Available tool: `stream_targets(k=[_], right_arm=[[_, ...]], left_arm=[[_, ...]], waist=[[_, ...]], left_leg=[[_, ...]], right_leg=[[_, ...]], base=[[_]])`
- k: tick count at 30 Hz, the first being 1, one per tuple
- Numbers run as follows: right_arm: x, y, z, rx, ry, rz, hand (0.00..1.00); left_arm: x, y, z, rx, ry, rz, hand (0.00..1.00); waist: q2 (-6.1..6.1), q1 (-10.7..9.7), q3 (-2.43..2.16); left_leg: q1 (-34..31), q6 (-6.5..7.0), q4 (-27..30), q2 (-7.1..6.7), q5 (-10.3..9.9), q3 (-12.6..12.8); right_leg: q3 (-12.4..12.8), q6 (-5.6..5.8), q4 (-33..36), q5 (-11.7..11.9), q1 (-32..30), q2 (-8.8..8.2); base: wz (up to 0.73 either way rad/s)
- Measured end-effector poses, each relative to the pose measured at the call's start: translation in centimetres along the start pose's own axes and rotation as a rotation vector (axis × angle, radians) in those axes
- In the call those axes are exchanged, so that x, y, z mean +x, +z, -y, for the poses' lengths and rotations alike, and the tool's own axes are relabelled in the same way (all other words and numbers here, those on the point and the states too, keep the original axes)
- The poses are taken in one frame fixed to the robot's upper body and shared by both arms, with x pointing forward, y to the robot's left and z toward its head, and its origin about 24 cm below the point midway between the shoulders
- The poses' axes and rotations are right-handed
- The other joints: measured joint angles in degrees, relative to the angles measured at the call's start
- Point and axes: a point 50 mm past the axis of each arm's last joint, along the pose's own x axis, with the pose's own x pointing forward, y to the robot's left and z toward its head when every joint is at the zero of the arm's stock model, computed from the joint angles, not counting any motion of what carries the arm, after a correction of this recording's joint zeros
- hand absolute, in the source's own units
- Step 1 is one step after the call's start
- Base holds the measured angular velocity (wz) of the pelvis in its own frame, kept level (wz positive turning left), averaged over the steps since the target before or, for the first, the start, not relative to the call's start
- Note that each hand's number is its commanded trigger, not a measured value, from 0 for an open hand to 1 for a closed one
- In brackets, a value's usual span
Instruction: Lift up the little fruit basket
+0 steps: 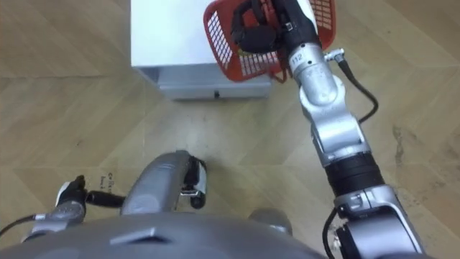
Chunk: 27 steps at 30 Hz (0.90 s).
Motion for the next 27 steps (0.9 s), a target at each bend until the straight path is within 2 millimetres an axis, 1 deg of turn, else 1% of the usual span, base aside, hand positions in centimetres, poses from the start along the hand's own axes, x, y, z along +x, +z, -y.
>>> stream_targets(k=[1,2,3,4,5,6,7,8,9,10,11,12,14,16,18,20,23,25,27], right_arm=[[0.0,0.0,-0.2,-0.001,0.009,0.001,1.00],[-0.1,-0.1,-0.6,-0.004,0.029,-0.001,1.00],[-0.2,-0.2,-0.9,-0.006,0.044,-0.003,1.00],[-0.2,-0.1,-1.1,-0.007,0.051,-0.003,1.00],[-0.2,0.0,-1.5,-0.011,0.062,0.004,1.00],[-0.3,0.2,-1.7,-0.006,0.061,0.013,1.00],[-0.3,0.3,-1.7,-0.006,0.061,0.018,1.00],[-0.4,0.2,-1.7,-0.005,0.065,0.012,1.00],[-0.4,0.3,-1.5,0.012,0.065,0.014,1.00],[-0.3,0.4,-1.4,0.029,0.064,0.018,1.00],[-0.2,0.5,-1.5,0.051,0.066,0.022,1.00],[-0.3,0.4,-1.5,0.045,0.076,0.018,1.00],[-0.3,0.4,-1.4,0.043,0.077,0.016,1.00],[-0.3,0.4,-1.5,0.050,0.077,0.017,1.00],[-0.2,0.5,-1.6,0.050,0.083,0.019,1.00],[-0.2,0.4,-1.7,0.051,0.091,0.018,1.00],[-0.3,0.4,-1.7,0.052,0.100,0.015,1.00],[-0.4,-0.1,-1.8,0.064,0.106,-0.002,1.00],[-0.6,-1.0,-2.1,0.079,0.120,-0.042,1.00]], left_arm=[[0.0,0.1,0.0,-0.001,0.000,0.000,0.00],[0.0,-0.1,0.2,-0.001,-0.004,-0.005,0.00],[0.0,-0.4,0.2,-0.003,-0.003,-0.011,0.00],[0.0,-0.5,0.0,-0.004,0.000,-0.017,0.00],[0.0,-0.6,-0.2,0.001,0.005,-0.020,0.00],[0.1,-0.7,-0.4,0.005,0.011,-0.016,0.00],[0.0,-0.7,-0.2,0.004,0.007,-0.015,0.00],[-0.1,-0.9,0.5,0.012,-0.009,-0.015,0.00],[-0.2,-1.1,1.0,0.008,-0.025,-0.014,0.00],[-0.2,-1.2,1.2,0.010,-0.030,-0.016,0.00],[-0.3,-1.3,1.2,0.012,-0.029,-0.020,0.00],[-0.4,-1.8,1.2,0.012,-0.028,-0.027,0.00],[-0.7,-2.7,1.6,0.013,-0.036,-0.049,0.00],[-0.9,-3.7,1.5,0.016,-0.032,-0.074,0.00],[-1.0,-4.1,1.3,0.019,-0.011,-0.083,0.00],[-1.1,-4.5,1.2,0.026,-0.002,-0.088,0.00],[-1.2,-4.9,1.2,0.047,0.006,-0.092,0.00],[-1.3,-5.0,1.3,0.056,0.008,-0.093,0.00],[-1.3,-5.2,1.3,0.081,0.007,-0.093,0.00]], waist=[[0.28,0.0,-0.06],[1.13,-0.2,-0.27],[1.89,-0.5,-0.60],[2.15,-0.8,-0.71],[2.23,-2.1,-0.72],[1.49,-3.2,-0.77],[1.91,-3.2,-0.56],[2.68,-2.5,-1.02],[2.66,-2.0,-0.99],[2.81,-2.0,-1.01],[2.62,-1.9,-1.03],[2.19,-1.2,-1.05],[2.19,0.3,-1.07],[2.27,0.7,-1.05],[1.96,1.7,-1.22],[1.85,2.6,-1.23],[1.73,2.9,-1.19],[1.74,2.9,-1.19],[1.54,3.0,-1.06]], left_leg=[[1.7,-0.01,-1.3,0.00,0.0,-1.0],[4.9,-0.23,-3.5,0.25,0.1,-3.7],[7.8,-1.30,-5.7,1.21,0.8,-6.3],[9.1,-1.90,-6.7,1.87,1.1,-7.2],[10.7,-2.77,-7.6,3.20,1.6,-8.2],[11.6,-4.24,-6.8,3.97,1.0,-7.8],[12.2,-6.16,-6.1,4.76,-0.2,-6.9],[13.0,-7.42,-6.5,7.34,-0.8,-5.3],[13.7,-8.51,-9.6,7.04,0.3,-5.2],[13.7,-8.15,-11.4,6.97,1.1,-4.9],[14.3,-7.36,-13.8,7.41,1.7,-2.6],[16.1,-7.57,-16.2,7.34,2.8,-2.3],[18.1,-7.36,-19.4,7.15,3.7,-1.6],[19.5,-7.10,-21.3,6.98,4.1,-1.8],[20.3,-6.96,-22.4,6.81,4.2,-1.9],[21.1,-6.93,-23.1,6.80,4.2,-2.0],[21.7,-6.92,-23.4,6.87,4.2,-2.7],[21.9,-6.92,-23.4,6.94,4.2,-3.2],[21.9,-6.92,-23.4,6.96,4.2,-3.6]], right_leg=[[-0.3,-0.27,2.2,-2.9,-2.0,0.04],[-1.1,-0.16,4.2,-7.5,-6.2,0.09],[-1.4,-0.19,3.0,-11.2,-10.6,0.62],[-1.7,-0.32,1.0,-12.3,-12.6,1.07],[-2.1,-0.40,-6.8,-12.9,-15.0,2.09],[-3.0,-0.41,-19.9,-11.0,-15.1,2.71],[-3.4,-1.09,-21.6,-9.7,-15.2,3.23],[-5.3,-1.76,-22.9,-9.3,-12.7,4.69],[-5.4,-2.75,-26.3,-8.6,-10.2,5.86],[-5.6,-2.86,-28.2,-8.2,-9.0,6.40],[-6.1,-3.20,-31.2,-7.8,-7.3,7.26],[-6.0,-3.11,-32.8,-7.3,-6.5,7.70],[-5.8,-2.74,-35.9,-6.3,-5.0,8.52],[-6.2,-2.30,-38.3,-5.5,-3.2,8.71],[-6.4,-1.91,-40.0,-5.1,-2.0,8.76],[-6.9,-1.88,-40.2,-5.0,-1.3,8.74],[-8.1,-1.88,-41.0,-5.0,0.0,8.75],[-9.0,-1.88,-41.2,-5.1,0.6,8.75],[-9.8,-1.88,-42.0,-5.1,1.3,8.75]], base=[[-0.23],[-0.30],[-0.29],[-0.11],[0.24],[0.27],[0.21],[0.00],[0.07],[0.16],[0.14],[0.04],[-0.15],[0.03],[0.07],[0.06],[0.15],[0.16],[0.13]])
